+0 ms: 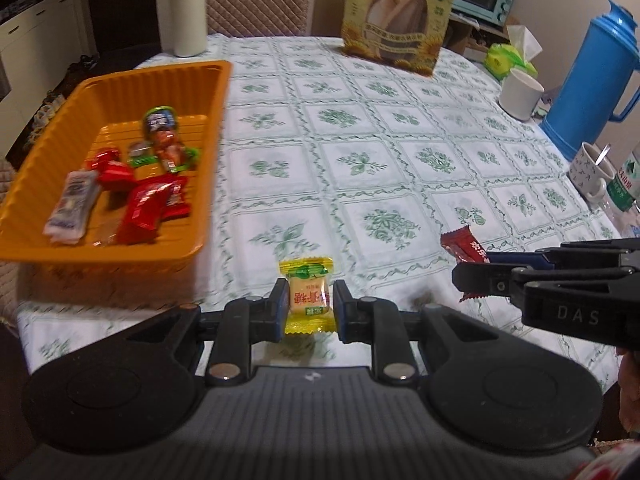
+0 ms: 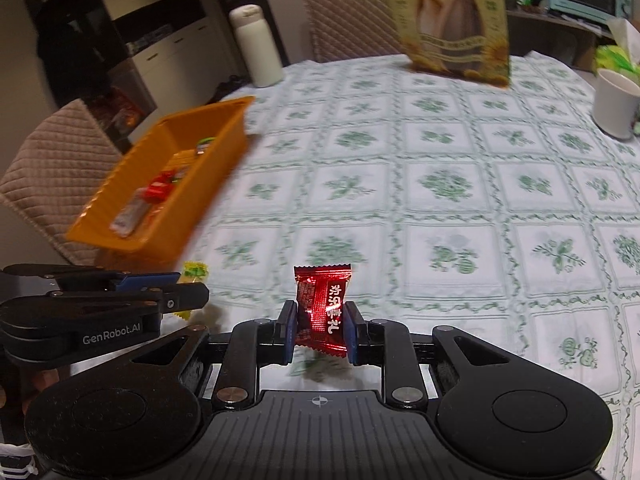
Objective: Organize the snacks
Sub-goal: 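Carry the yellow and red candies over the orange tray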
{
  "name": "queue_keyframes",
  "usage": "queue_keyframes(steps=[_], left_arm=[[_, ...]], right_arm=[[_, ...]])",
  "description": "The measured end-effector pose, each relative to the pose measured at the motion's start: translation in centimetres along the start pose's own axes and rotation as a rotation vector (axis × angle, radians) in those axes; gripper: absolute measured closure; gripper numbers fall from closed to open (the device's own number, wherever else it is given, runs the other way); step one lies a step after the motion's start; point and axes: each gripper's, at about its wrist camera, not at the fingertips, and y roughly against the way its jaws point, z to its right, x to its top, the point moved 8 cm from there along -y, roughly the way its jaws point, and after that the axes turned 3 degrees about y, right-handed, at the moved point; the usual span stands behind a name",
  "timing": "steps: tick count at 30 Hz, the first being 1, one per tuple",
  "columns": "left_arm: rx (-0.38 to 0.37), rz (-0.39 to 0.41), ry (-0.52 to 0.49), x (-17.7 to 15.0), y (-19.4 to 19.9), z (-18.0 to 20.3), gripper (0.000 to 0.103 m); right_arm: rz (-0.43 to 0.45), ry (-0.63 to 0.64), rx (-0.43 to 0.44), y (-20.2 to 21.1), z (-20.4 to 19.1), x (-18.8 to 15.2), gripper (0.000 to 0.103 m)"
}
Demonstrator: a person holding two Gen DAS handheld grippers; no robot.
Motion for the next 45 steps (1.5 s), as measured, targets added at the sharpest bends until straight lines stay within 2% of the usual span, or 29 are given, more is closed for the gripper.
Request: queue_keyframes(steps=[11, 24, 35, 45], left_arm=[[0.061, 0.059, 0.089, -0.1, 4.6, -5.6, 0.082], [0.126, 0.130, 0.158, 2.7, 7.1, -13.2, 0.082], [0.136, 0.166, 0.120, 7.2, 5.4, -17.6, 0.082], [0.110, 0.166, 0.071, 11.2, 2.0, -19.2, 0.082]], right_arm=[[0.004, 0.093, 0.109, 0.6, -6.1, 1.3, 0.079], [0.021, 0.162, 0.207, -2.3, -12.9, 5.0, 0.079], [0.031, 0.145, 0.205, -6.6, -16.0, 8.6, 0.079], [0.027, 0.123, 0.153, -11.2, -16.4, 11.6, 0.079]])
